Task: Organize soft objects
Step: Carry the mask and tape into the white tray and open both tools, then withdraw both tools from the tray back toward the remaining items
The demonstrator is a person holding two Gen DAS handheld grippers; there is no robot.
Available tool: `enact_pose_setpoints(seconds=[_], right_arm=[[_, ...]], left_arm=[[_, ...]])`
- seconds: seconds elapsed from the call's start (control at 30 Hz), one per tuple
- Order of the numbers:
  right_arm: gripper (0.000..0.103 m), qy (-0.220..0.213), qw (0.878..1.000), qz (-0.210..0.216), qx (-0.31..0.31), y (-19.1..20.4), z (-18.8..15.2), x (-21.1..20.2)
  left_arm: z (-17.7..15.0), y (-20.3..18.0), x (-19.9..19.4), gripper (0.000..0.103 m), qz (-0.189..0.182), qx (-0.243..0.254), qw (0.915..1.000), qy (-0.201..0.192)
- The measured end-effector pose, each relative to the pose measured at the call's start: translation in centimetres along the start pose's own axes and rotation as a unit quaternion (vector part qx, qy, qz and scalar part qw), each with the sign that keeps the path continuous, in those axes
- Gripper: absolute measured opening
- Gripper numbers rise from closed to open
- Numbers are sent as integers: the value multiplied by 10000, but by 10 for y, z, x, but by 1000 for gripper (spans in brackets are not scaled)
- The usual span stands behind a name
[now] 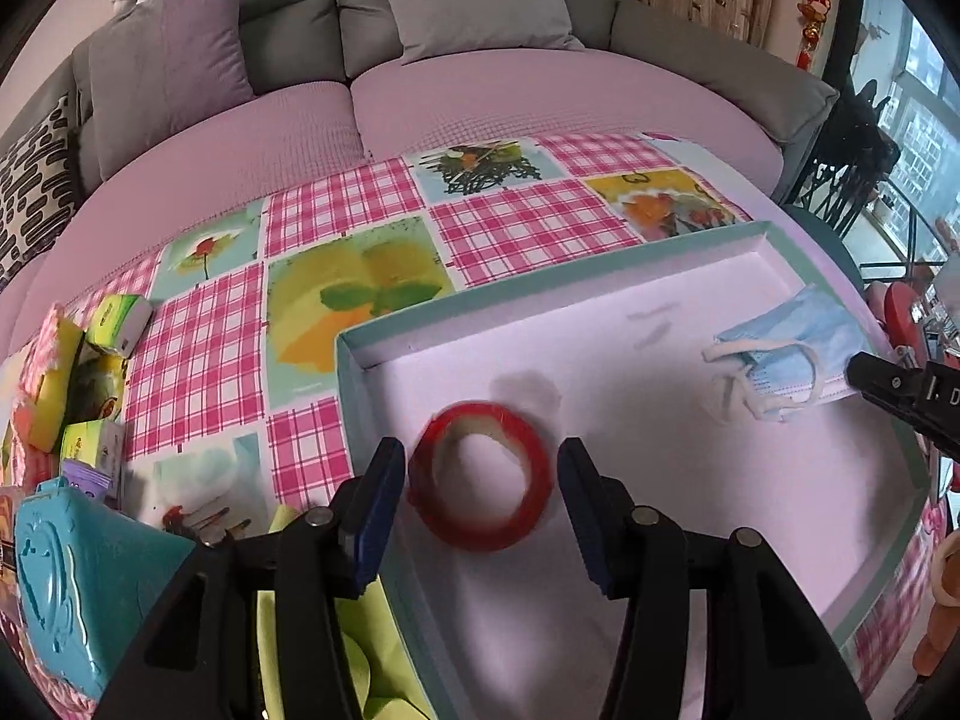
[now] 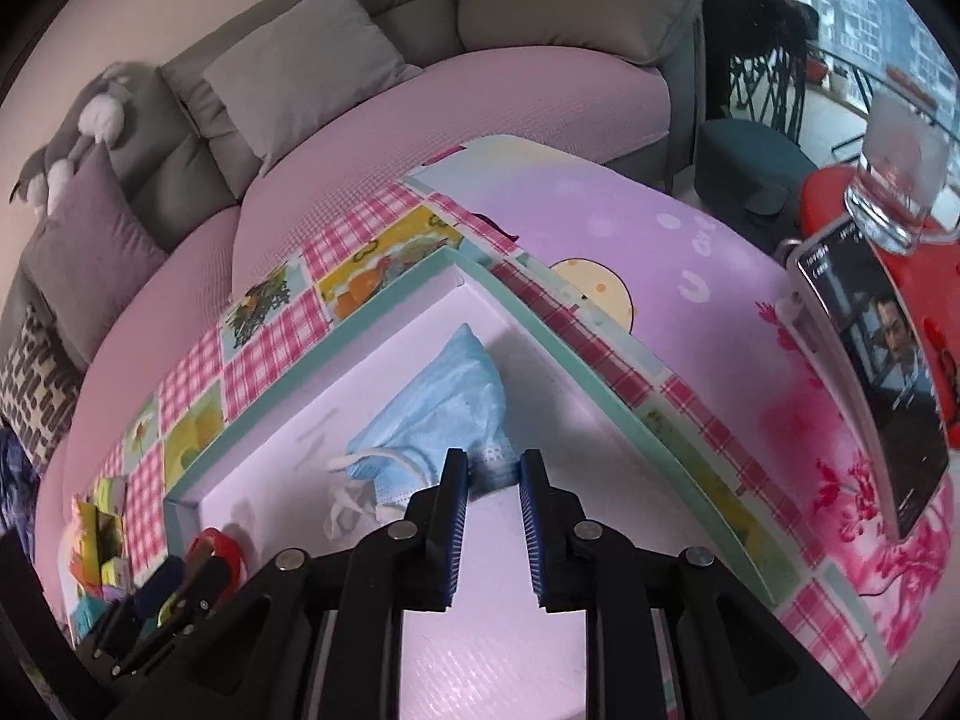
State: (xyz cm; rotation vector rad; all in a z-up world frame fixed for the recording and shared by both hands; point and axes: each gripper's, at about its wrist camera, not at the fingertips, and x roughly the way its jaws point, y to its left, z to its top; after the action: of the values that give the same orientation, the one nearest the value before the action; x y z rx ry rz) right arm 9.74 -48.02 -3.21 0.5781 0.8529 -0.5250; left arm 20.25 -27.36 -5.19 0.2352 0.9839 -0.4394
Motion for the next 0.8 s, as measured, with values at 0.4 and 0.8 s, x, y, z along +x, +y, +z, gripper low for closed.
enact_pose_setpoints(seconds=[0.4,0.8], right_arm=[[62,-45,9986,-58,-528,18,-1,-21],[89,166,9947,-119,-1011,33,-11,-19]], left_arm=[[8,10,-36,85,-21,-336,9991,-262],[5,45,-55,94,512,-994,9934,-264]])
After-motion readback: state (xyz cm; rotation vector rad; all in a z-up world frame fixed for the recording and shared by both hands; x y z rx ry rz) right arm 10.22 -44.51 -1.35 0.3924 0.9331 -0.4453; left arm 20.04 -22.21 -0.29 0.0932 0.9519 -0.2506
